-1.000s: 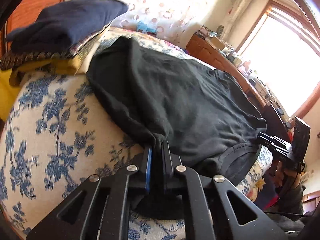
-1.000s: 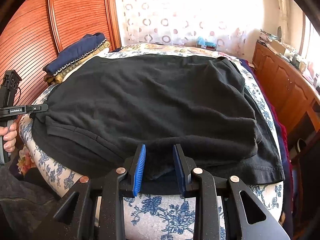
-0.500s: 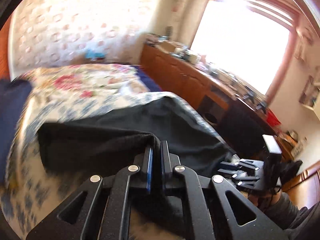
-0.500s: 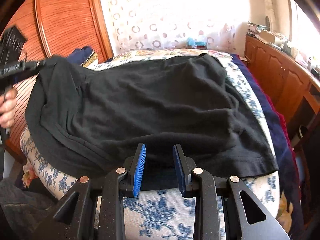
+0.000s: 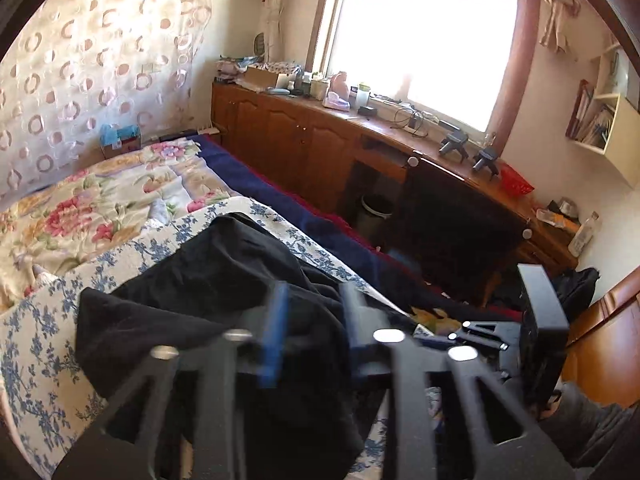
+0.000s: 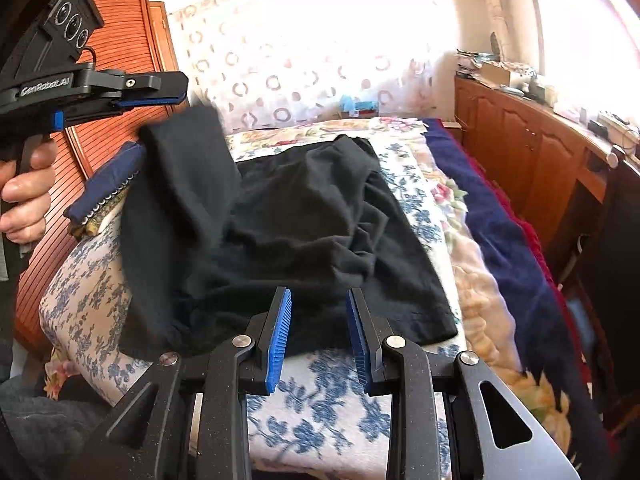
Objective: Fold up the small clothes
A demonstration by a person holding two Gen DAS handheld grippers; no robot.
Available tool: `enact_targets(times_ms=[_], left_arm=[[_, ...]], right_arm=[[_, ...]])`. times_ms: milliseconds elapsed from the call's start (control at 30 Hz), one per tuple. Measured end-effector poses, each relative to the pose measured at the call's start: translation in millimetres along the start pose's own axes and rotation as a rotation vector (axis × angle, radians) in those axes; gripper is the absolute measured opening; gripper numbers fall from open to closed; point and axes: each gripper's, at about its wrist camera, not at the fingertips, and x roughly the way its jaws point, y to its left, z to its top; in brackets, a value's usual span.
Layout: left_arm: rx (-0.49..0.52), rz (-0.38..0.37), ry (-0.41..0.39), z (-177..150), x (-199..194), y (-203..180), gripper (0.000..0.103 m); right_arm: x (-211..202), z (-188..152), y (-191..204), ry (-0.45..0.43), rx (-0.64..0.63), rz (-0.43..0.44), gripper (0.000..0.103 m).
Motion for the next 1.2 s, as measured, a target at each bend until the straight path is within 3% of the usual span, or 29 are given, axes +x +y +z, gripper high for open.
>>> enact_targets(times_ms=[333, 600, 633, 700, 767, 900, 1200], left_arm=[[-0.028, 0.161, -0.026, -33.3, -28.2, 39.0, 0.050], [-0.097, 0.276, -0.066, -73.8, -61.1, 77.3, 0.050], [-0.107, 0.291, -0.069, -79.1, -64.6, 81.5, 0.050], [-0.127, 0.327, -0.080, -88.6, -71.9, 90.2, 0.050], [-0.146, 0.339, -0.089, -95.0, -77.1, 98.4, 0.050], [-0.201, 0.356, -0.109, -105.1, -90.3, 115.4, 0.050], [-0.262, 0.385, -0.137, -124.0, -111.9, 136.7, 0.050]], right_arm=[[13.9, 12.9, 13.4, 0.005, -0.040, -0.001, 0.029], [42.0, 49.5, 48.4, -0.002, -0.151, 0.063, 0.030], [46.3, 54.7, 54.3, -0.001, -0.164, 0.079, 0.030], [57.1, 65.4, 68.1, -0.008, -0.197, 0.105, 0.041], [67.6, 76.8, 83.3, -0.012, -0.230, 0.132, 0.049], [94.3, 97.1, 108.8, 0.011, -0.255, 0.207, 0.049], [170.7, 121.4, 167.5, 0.107, -0.413, 0.197, 0.049]])
